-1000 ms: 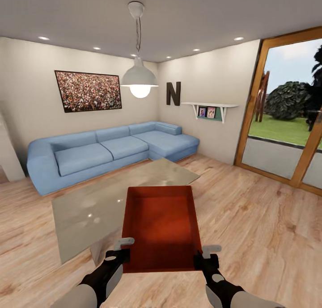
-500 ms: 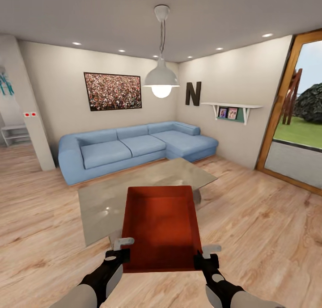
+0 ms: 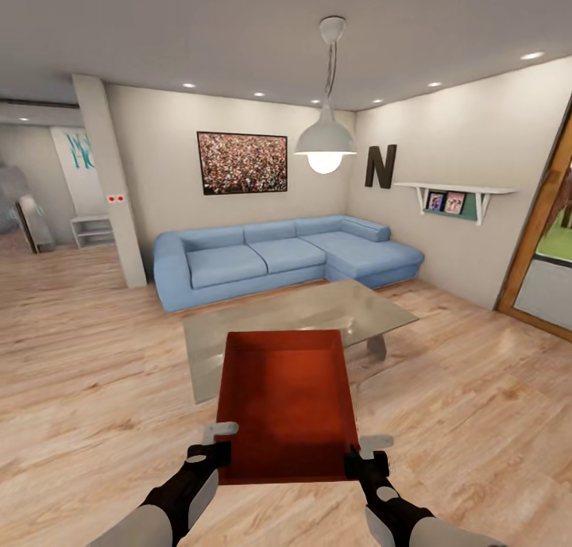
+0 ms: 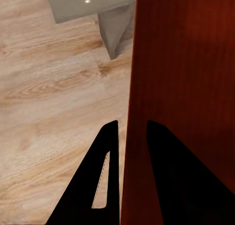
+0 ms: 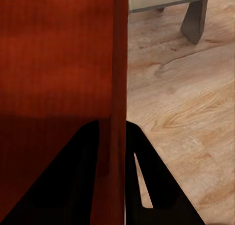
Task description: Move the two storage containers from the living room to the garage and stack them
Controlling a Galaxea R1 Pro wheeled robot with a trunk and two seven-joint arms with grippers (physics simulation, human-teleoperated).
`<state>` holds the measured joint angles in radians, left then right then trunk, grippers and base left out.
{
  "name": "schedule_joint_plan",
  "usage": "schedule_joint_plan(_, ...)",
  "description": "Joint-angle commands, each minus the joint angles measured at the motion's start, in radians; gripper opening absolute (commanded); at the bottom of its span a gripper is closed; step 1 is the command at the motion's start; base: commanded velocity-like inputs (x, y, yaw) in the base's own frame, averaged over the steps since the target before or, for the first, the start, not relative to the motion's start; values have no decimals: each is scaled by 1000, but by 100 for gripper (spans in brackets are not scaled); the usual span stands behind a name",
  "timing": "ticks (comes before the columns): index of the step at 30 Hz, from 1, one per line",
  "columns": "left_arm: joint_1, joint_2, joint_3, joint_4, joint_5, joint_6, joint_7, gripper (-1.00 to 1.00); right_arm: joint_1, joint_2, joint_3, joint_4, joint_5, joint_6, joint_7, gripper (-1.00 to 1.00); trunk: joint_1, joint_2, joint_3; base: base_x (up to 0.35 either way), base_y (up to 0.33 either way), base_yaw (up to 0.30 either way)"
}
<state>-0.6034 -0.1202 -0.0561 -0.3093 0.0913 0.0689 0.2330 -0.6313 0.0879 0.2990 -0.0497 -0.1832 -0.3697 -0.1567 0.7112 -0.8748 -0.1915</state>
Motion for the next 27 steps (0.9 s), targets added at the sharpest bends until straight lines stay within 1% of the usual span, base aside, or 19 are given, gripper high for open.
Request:
schedule_joint_plan(1, -1, 1, 13, -4, 1, 6, 11, -100, -1, 0, -32, 2, -32, -9, -14, -100, -1, -1, -1, -344, 0, 272)
schedule_joint_plan(6, -1, 1, 12, -4, 1, 6, 11, -100, -1, 0, -32, 2, -32, -9, -14, -100, -1, -1, -1, -328, 0, 272)
schedule_joint_plan(9, -1, 1, 12, -4, 1, 6, 11, -100, -1, 0, -32, 2, -32, -9, -14, -100, -1, -1, -1, -186, 0, 272)
schedule_joint_plan(27, -1, 1, 12, -4, 1, 6, 11, -100, -1, 0, -32, 2, -32, -10, -14, -100, -1, -1, -1, -10, 0, 272)
